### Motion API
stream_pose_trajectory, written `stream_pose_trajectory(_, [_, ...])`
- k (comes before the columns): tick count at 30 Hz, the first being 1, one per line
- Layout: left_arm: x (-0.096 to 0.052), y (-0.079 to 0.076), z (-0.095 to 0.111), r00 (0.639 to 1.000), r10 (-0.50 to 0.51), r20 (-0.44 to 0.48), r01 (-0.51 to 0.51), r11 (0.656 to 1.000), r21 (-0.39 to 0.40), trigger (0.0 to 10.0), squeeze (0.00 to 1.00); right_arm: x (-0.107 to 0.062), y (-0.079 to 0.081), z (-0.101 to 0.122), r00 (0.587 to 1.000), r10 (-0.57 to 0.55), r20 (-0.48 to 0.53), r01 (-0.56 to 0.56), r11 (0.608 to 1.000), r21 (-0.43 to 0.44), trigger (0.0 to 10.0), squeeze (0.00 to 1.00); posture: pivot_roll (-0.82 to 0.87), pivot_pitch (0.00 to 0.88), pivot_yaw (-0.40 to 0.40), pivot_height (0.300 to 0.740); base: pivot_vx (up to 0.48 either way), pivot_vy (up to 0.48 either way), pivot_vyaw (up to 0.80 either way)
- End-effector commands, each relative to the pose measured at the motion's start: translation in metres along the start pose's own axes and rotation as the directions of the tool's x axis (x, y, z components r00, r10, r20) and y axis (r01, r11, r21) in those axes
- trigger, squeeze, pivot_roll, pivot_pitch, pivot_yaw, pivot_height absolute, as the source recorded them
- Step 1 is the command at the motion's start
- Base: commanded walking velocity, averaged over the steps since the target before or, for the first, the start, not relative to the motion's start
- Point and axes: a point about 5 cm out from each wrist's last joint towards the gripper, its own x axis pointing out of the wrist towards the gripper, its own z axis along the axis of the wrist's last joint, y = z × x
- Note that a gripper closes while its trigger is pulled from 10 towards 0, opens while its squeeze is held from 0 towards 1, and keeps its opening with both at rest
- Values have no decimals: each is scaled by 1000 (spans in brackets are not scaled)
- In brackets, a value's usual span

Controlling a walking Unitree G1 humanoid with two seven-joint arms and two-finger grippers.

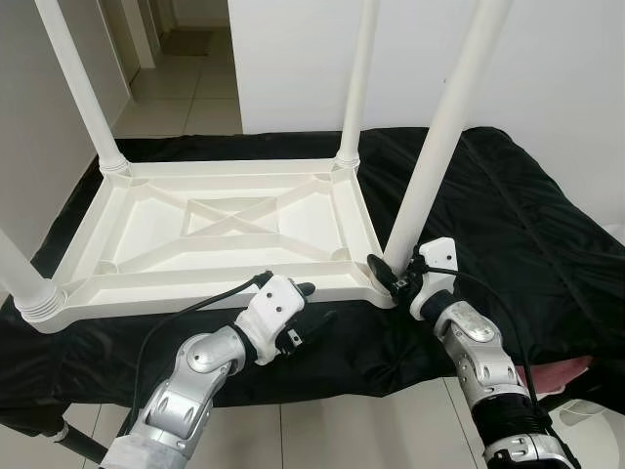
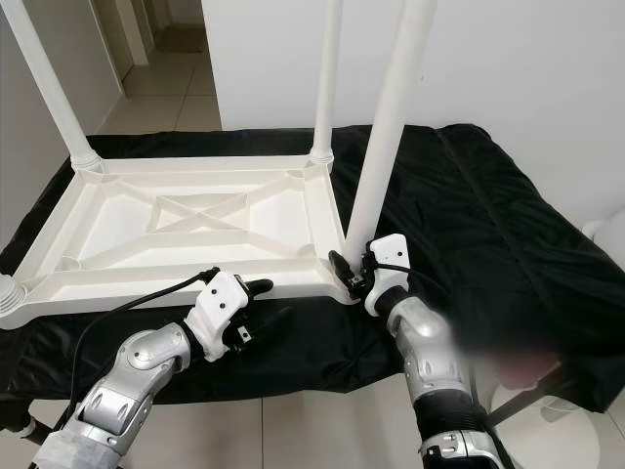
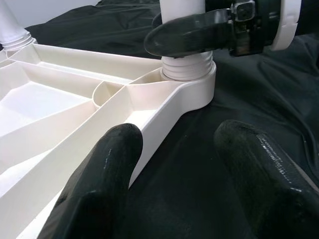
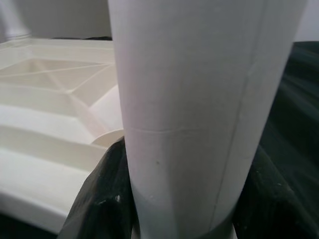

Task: Building children table

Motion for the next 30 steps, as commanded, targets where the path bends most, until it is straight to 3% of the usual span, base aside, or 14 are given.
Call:
stream_pose_trajectory(1, [-1,0,-2,999,29,-13,-29,1000,-7,10000,0,-2,2,-7,998,-44,-36,45,999,25,10000,0,-16,16,25,740,0,0,0])
stream_pose_trajectory(7, [2,-4,-1,1000,12,-8,-12,1000,-14,10000,0,0,10,-9,986,-155,-64,157,987,38,10000,0,-22,16,34,740,0,0,0])
stream_pose_trajectory(8, [3,-5,-1,1000,6,-9,-6,1000,-14,10000,0,1,16,-9,967,-243,-78,247,968,43,10000,0,-25,17,36,740,0,0,0])
stream_pose_trajectory(11, [2,-5,-1,1000,6,-9,-6,1000,-13,10000,0,1,17,-9,962,-261,-81,265,963,44,10000,0,-25,17,36,740,0,0,0])
stream_pose_trajectory(13, [2,-4,-1,1000,10,-12,-10,1000,-12,10000,0,2,27,-14,908,-404,-110,412,909,69,10000,0,-18,9,29,740,0,0,0])
stream_pose_trajectory(14, [2,-4,-1,1000,10,-12,-10,1000,-12,10000,0,2,27,-14,908,-404,-110,412,909,69,10000,0,-18,9,29,740,0,0,0])
stream_pose_trajectory(15, [1,-3,-1,1000,12,-12,-12,1000,-11,10000,0,2,30,-15,882,-455,-123,466,882,77,10000,0,-18,9,29,740,0,0,0])
stream_pose_trajectory(17, [1,-3,-1,1000,15,-12,-15,1000,-11,10000,0,3,34,-13,860,-497,-113,506,859,75,10000,0,-11,0,22,740,0,0,0])
stream_pose_trajectory(23, [2,-3,-1,1000,11,-11,-11,1000,-8,10000,0,8,38,-7,867,-493,-74,498,863,87,10000,0,-14,0,21,740,0,0,0])
stream_pose_trajectory(24, [3,-3,-1,1000,9,-11,-9,1000,-6,10000,0,8,39,-8,877,-474,-73,479,872,95,10000,404,-12,0,15,740,0,0,0])
stream_pose_trajectory(26, [3,-3,-1,1000,9,-11,-9,1000,-5,10000,0,7,40,-8,881,-467,-75,472,876,98,10000,404,-12,0,15,740,0,0,0])
stream_pose_trajectory(27, [3,-3,-1,1000,10,-11,-10,1000,-4,10000,0,7,42,-8,891,-447,-75,453,884,116,10000,1000,-9,0,11,740,0,0,0])
stream_pose_trajectory(30, [2,-1,-1,1000,16,-12,-16,1000,-1,10000,0,7,48,-3,916,-401,-34,402,907,127,10000,1000,-7,0,10,740,0,0,0])
